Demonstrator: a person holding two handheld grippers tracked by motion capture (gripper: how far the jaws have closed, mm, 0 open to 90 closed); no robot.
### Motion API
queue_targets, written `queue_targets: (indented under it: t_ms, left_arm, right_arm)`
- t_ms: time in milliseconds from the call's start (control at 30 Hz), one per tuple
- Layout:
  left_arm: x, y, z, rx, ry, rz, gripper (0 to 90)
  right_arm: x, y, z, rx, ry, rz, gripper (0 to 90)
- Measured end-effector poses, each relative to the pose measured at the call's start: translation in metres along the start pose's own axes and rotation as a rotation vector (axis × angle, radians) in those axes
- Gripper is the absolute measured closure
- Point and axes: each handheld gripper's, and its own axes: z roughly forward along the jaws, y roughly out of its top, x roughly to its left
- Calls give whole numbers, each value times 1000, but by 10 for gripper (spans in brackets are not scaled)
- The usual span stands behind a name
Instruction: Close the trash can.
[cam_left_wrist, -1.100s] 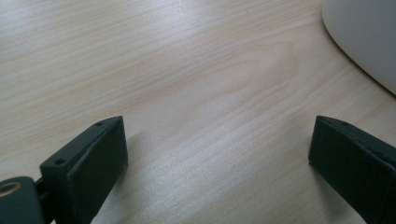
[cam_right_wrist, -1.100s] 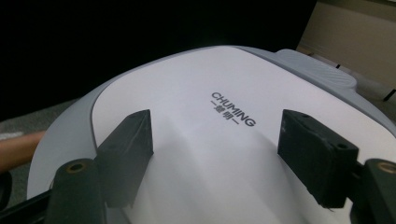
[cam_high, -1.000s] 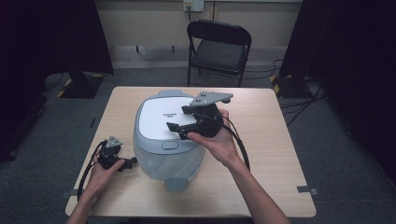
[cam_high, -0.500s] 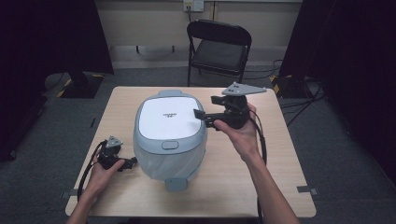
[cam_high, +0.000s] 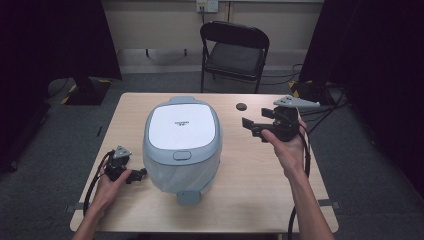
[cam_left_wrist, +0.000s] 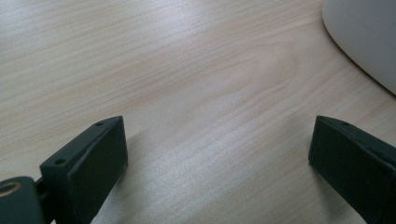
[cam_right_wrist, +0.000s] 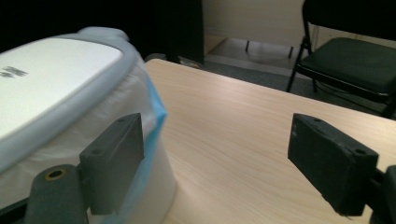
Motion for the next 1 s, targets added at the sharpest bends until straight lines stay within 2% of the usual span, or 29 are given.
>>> queue_targets:
  t_ms: [133, 200, 267, 333, 500, 600, 733, 867, 1000]
  left_arm:
    - [0, 0, 0, 0, 1, 0, 40]
    - [0, 0, 0, -2, 0, 0, 39]
    - [0, 0, 0, -2, -1, 0, 38]
    - [0, 0, 0, -2, 0, -1, 39]
    - [0, 0, 0, -2, -1, -1, 38]
    - [0, 0, 0, -1, 0, -1, 39]
    - [-1, 0, 0, -2, 2, -4, 39]
    - [-1, 0, 0, -2, 2, -4, 39]
    - [-1, 0, 0, -2, 2, -4, 39]
  right_arm:
    - [-13, -14, -2, 19, -49, 19, 173]
    - [-19, -24, -2, 36, -72, 46, 170]
    - [-25, -32, -2, 33, -44, 90, 168]
    - [-28, -38, -1, 40, -72, 93, 164]
    - [-35, -64, 5, 113, -120, 96, 166]
    - [-41, -80, 7, 134, -141, 104, 168]
    - [-48, -101, 10, 188, -173, 117, 165]
    - [-56, -119, 10, 212, -185, 188, 159]
    - [-64, -141, 10, 249, -214, 203, 153]
